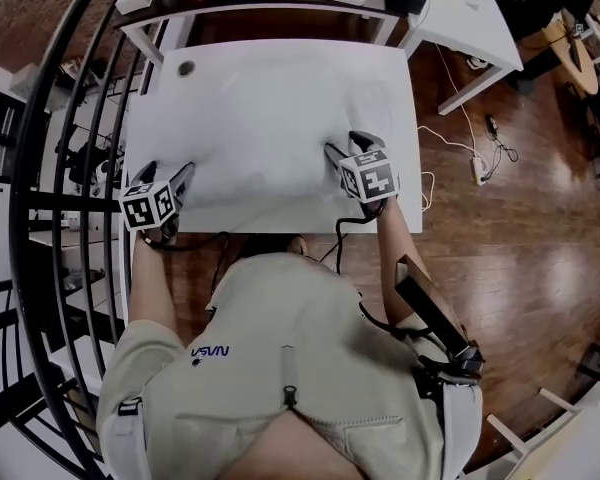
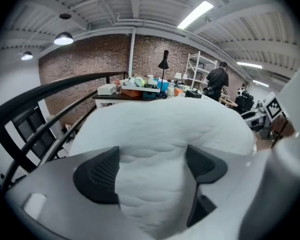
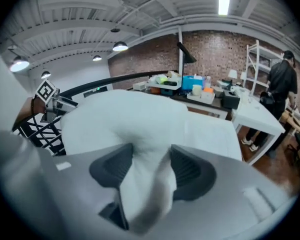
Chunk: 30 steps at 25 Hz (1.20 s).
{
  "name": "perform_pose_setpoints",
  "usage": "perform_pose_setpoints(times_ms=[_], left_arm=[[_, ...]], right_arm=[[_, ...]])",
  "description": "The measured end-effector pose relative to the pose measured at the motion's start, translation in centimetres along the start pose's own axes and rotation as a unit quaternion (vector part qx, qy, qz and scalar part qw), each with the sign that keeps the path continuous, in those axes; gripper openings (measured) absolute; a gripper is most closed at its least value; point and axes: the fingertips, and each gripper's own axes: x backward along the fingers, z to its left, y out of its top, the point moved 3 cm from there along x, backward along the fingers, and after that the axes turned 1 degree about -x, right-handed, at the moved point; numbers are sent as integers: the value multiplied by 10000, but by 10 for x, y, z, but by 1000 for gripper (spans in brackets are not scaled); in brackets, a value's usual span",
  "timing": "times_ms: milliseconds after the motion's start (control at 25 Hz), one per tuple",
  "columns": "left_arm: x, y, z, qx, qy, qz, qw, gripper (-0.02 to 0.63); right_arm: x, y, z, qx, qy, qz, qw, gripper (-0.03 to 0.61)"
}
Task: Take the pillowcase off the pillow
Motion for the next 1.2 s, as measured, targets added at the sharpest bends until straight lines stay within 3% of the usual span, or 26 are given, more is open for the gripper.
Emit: perform_pose_setpoints(times_ms=[120,240,320,480,640,800,960,1080,1200], left_arm=[[-9,-6,-5,195,-265,-139,9994,342],[0,12,-5,414,-327,-644,9965,88],[10,31,-3,470,-312,-1037,9930,28],[28,67,-8,337,-292,-1657,9852,21],[34,95,-34,129,-639,-1956,9785,21],[17,107,-66,-181,-1004,-1949,9755,23],[-23,91,-91,-356,-1162,-1539,9806,25],[-39,69,-90,-512,-851,-1392,9853,76],[-29,59,-82,-609,-388,-1510,9859,177]], right_arm=[[-12,-4,9,14,-128,6,9999,143],[-6,12,14,196,-461,-412,9979,40],[6,32,13,261,-652,-880,9936,17],[38,66,12,414,-1012,-1685,9796,11],[84,78,2,248,-1356,-2077,9684,11],[97,46,-25,-26,-1760,-1892,9660,11],[78,6,-49,-188,-2035,-1411,9687,11],[63,-15,-56,-215,-1969,-1174,9731,31],[79,-15,-60,-415,-2045,-1327,9689,83]])
